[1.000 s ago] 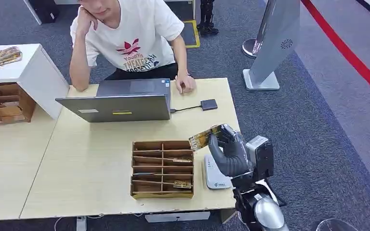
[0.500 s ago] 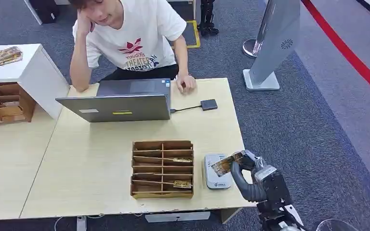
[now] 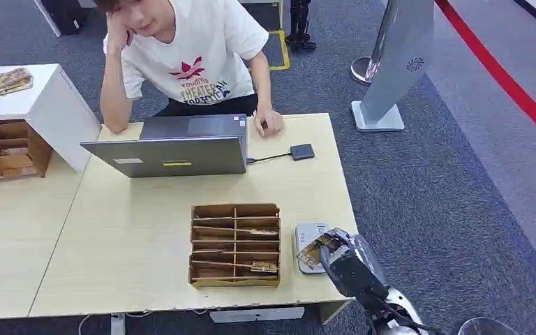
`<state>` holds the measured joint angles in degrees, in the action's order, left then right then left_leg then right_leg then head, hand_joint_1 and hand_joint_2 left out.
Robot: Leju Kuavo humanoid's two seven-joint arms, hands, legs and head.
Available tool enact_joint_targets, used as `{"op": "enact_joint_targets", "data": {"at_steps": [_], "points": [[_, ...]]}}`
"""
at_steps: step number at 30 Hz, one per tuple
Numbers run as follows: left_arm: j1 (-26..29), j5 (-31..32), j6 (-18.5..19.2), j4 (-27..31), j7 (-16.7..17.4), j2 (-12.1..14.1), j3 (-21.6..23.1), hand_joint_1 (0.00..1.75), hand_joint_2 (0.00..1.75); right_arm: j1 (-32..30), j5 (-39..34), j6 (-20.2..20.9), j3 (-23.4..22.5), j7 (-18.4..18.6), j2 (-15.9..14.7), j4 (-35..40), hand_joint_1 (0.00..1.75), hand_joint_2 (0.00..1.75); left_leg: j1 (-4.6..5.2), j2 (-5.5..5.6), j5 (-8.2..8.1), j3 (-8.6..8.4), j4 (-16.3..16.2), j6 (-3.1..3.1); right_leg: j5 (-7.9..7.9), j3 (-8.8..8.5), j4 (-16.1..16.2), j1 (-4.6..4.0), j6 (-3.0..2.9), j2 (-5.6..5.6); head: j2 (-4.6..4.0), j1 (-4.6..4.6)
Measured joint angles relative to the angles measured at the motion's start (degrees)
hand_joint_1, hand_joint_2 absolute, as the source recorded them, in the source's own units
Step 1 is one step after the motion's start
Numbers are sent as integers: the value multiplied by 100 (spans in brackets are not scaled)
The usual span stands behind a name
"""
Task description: Pass the card to the sensor for recognition and then transmit it.
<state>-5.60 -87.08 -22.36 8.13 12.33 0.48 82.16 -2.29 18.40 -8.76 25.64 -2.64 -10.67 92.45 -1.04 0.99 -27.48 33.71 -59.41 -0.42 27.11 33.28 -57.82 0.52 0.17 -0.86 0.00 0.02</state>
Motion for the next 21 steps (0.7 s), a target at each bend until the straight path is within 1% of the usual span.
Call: {"op": "enact_joint_targets", "data": {"at_steps": [11, 21], "points": [[2, 17, 20, 0, 4, 2, 4, 0, 175, 272, -9, 52, 118, 26, 89, -412, 175, 175, 0, 0, -1, 4, 0, -1, 1, 1, 0, 0, 1, 2, 0, 0], [-43, 46, 77, 0, 13, 9, 103, 0, 175, 1005, 90, 133, 144, 151, 326, -1268, 175, 175, 0, 1, 6, 0, 0, 1, -3, -1, -1, 0, -3, 1, 0, 2]]}}
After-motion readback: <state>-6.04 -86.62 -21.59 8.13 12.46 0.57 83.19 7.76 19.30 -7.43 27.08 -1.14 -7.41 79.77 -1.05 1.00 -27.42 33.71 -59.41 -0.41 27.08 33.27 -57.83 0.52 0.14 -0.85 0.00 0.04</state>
